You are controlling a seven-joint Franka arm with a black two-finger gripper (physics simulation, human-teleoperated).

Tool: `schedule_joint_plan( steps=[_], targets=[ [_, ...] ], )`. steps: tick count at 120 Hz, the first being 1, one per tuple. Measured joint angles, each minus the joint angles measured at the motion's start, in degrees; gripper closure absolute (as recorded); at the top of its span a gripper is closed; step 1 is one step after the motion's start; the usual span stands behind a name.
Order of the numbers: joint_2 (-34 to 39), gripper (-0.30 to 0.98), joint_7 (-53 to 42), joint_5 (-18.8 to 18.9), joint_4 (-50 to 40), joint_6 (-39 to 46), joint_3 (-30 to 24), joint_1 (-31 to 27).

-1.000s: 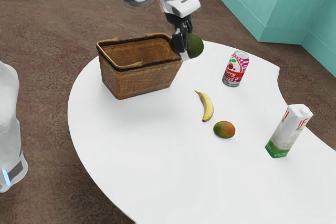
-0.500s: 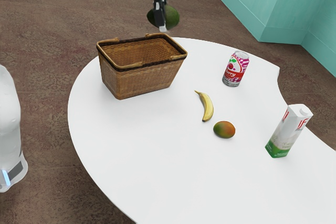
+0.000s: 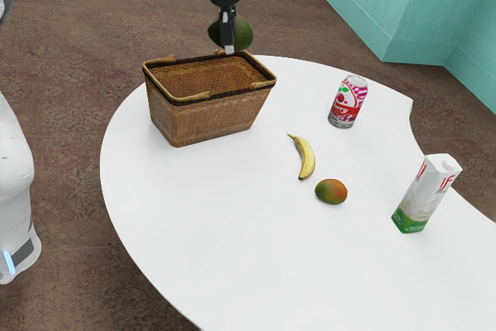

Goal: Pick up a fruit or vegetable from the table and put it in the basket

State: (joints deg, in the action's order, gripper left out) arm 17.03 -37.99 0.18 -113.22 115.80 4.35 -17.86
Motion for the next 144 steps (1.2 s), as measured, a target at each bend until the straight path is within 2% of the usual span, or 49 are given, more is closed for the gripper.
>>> schedule_joint_plan(
  steps=[26, 37, 44, 67, 99, 122, 126, 130, 137, 144],
  targets=[
    [-3.3, 0.52, -0.86, -0.63, -0.23, 0.58, 0.15, -1.15],
    [-3.14, 0.28, -1.36, -1.67, -0.46, 0.45, 0.3, -1.2],
    [-2.83, 0.23, -1.73, -2.19, -0.45, 0.3, 0.41, -1.2],
    [-2.31, 0.2, -2.81, -3.2, -0.52, -0.05, 0.82, -1.04],
    [-2.11, 0.06, -2.58, -3.69, -2.44, -0.3, 0.84, -0.82],
    [-1.64, 0.01, -2.31, -4.06, -2.37, -0.18, 0.84, -0.75],
    [-1.25, 0.01, -1.13, -8.67, -2.3, 0.19, 0.84, -0.42],
    [-0.41, 0.01, 1.66, -11.39, -2.22, 0.45, 0.42, 0.3],
    [1.2, 0.01, 12.44, -11.63, -1.0, -0.47, -1.22, 5.18],
    [1.58, 0.0, 25.23, -11.07, 4.05, -4.97, -2.05, 10.28]
  ],
)
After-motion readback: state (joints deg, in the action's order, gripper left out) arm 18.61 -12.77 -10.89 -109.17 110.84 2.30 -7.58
